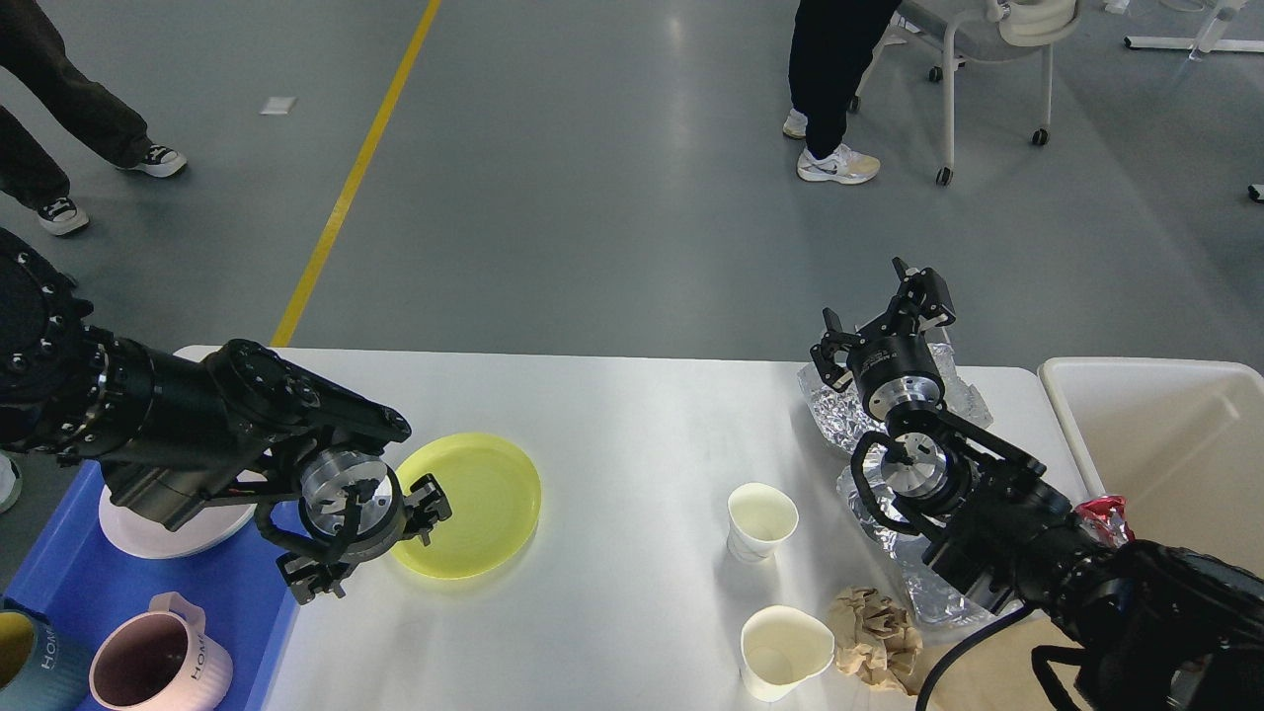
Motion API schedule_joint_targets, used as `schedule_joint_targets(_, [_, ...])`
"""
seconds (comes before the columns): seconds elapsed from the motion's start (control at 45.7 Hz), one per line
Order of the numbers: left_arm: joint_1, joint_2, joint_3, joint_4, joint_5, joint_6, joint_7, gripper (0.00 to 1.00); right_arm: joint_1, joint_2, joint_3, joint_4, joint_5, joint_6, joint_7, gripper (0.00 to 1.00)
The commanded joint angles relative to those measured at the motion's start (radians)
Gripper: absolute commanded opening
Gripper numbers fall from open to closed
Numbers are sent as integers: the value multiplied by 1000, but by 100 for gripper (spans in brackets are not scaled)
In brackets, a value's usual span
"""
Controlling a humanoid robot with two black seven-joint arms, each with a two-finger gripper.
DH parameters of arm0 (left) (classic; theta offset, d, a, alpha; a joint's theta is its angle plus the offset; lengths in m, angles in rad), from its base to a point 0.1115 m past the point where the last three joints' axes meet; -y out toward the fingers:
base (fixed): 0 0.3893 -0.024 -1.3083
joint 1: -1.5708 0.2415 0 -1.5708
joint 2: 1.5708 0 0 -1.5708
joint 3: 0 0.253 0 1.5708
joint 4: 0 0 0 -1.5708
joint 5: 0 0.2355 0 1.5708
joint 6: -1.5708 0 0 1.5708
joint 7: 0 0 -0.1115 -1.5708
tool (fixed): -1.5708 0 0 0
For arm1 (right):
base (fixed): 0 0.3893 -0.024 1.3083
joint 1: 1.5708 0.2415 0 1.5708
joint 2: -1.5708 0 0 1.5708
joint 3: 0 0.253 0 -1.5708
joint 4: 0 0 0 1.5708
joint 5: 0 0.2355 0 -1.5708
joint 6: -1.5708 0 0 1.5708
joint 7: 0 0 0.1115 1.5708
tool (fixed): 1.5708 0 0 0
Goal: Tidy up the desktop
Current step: 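Grasp the yellow plate's edge with the left gripper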
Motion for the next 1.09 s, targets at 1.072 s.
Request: schedule_joint_targets(1.072, [306,-37,-194,279,0,247,-18,60,0,0,0,-2,0,0,0,100])
